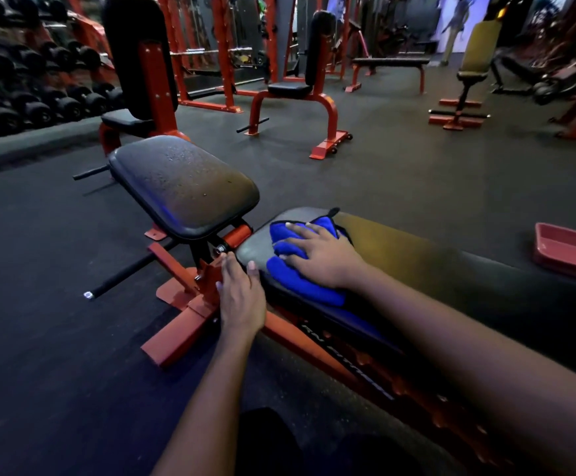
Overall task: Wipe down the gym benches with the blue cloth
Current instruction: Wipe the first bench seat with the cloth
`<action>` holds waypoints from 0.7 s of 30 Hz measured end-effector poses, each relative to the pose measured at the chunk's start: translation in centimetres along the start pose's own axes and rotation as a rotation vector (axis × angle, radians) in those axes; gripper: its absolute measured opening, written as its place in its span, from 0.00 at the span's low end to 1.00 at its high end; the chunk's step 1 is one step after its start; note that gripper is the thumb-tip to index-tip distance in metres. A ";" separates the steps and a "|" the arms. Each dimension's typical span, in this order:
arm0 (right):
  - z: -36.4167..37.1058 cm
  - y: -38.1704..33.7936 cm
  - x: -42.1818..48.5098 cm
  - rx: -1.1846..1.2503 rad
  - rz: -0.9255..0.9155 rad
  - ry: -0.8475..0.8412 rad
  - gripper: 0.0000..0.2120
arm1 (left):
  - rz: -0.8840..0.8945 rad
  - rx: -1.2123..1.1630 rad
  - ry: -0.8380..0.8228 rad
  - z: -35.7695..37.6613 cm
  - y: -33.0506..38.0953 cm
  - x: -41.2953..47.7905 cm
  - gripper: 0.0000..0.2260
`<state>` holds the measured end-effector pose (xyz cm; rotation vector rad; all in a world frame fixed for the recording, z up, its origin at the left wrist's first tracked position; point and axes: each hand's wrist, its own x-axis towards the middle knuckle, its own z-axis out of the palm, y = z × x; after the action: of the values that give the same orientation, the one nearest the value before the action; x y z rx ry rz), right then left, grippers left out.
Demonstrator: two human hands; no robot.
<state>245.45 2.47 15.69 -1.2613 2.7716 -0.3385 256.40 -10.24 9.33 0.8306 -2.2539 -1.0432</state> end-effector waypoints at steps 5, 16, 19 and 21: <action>-1.6 6.4 -4.1 0.038 0.230 0.083 0.21 | -0.017 0.116 -0.074 -1.2 0.4 -0.4 0.26; -3.6 16.3 -21.2 -0.047 0.872 0.228 0.29 | 0.055 0.165 -0.135 -1.9 0.5 -0.7 0.27; -2.2 10.9 -18.9 -0.037 0.809 0.238 0.24 | 0.077 0.207 -0.168 -2.4 0.4 -0.4 0.26; -0.8 6.3 -16.5 -0.037 0.682 0.217 0.22 | 0.096 0.234 -0.197 -2.9 0.1 -0.2 0.25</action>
<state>251.51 19.03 14.68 -0.2322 3.1711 -0.3768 258.47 -11.41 11.02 0.7310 -2.5922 -0.8612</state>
